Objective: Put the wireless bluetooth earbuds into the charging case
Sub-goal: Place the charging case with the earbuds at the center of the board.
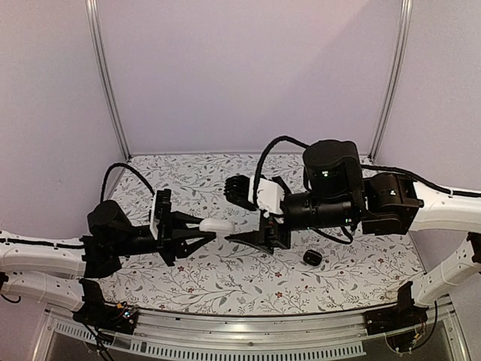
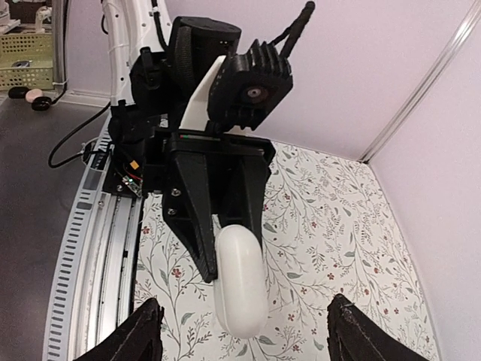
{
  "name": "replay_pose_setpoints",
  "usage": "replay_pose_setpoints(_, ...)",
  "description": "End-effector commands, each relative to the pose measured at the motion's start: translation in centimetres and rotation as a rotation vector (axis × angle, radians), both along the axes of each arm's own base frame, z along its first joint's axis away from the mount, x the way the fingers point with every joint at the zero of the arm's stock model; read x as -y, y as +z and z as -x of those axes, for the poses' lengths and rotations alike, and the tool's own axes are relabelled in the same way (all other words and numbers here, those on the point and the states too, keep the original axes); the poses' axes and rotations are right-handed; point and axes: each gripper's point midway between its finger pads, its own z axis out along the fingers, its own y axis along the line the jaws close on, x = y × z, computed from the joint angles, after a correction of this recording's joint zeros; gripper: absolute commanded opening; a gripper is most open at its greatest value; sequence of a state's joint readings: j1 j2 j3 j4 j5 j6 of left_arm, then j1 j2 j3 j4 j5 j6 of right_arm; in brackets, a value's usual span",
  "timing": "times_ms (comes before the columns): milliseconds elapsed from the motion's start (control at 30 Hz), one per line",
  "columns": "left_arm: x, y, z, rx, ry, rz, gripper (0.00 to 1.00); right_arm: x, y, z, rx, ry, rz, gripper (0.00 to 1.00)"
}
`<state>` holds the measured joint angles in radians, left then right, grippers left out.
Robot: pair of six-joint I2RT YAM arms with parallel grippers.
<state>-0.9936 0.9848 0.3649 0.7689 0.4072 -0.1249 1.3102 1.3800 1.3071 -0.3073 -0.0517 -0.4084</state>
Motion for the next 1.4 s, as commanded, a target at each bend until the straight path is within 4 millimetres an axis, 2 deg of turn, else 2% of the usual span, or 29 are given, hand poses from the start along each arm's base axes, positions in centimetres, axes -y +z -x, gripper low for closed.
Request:
replay_pose_setpoints(0,0.3,2.2,-1.4,-0.061,0.03,0.073,0.0,0.9,1.7,-3.0,0.116,-0.162,-0.046,0.74)
replay_pose_setpoints(133,0.8,1.7,-3.4,-0.173,0.097,0.071,0.0,0.5,-0.1,-4.4,0.174,-0.212,0.018,0.74)
replay_pose_setpoints(300,1.3,-0.6,-7.2,-0.364,0.195,0.025,0.0,0.5,-0.9,-5.2,0.16,-0.239,0.011,0.74)
replay_pose_setpoints(433,1.1,-3.8,-10.7,-0.515,0.275,-0.044,0.0,1.7,-0.7,-6.2,0.122,-0.284,-0.014,0.75)
replay_pose_setpoints(567,0.0,-7.0,-14.2,-0.632,0.339,-0.079,0.0,3.2,-0.8,-7.1,0.068,-0.322,-0.041,0.75)
replay_pose_setpoints(767,-0.9,-12.4,-19.4,-0.752,0.437,-0.171,0.0,5.3,-1.9,-8.0,-0.025,-0.365,-0.064,0.76)
replay_pose_setpoints(933,-1.3,-15.4,-24.0,-0.846,0.465,-0.18,0.0,7.1,-3.3,-8.9,-0.118,-0.421,-0.077,0.76)
replay_pose_setpoints(1033,-1.3,-18.3,-26.3,-0.914,0.479,-0.205,0.0,8.4,-4.0,-9.9,-0.179,-0.459,-0.093,0.77)
replay_pose_setpoints(1200,-1.7,-22.0,-28.8,-1.026,0.475,-0.222,0.0,10.1,-4.4,-10.7,-0.253,-0.485,-0.123,0.77)
replay_pose_setpoints(1367,-1.8,-23.9,-30.1,-1.088,0.469,-0.223,0.0,10.9,-4.7,-11.3,-0.277,-0.511,-0.13,0.77)
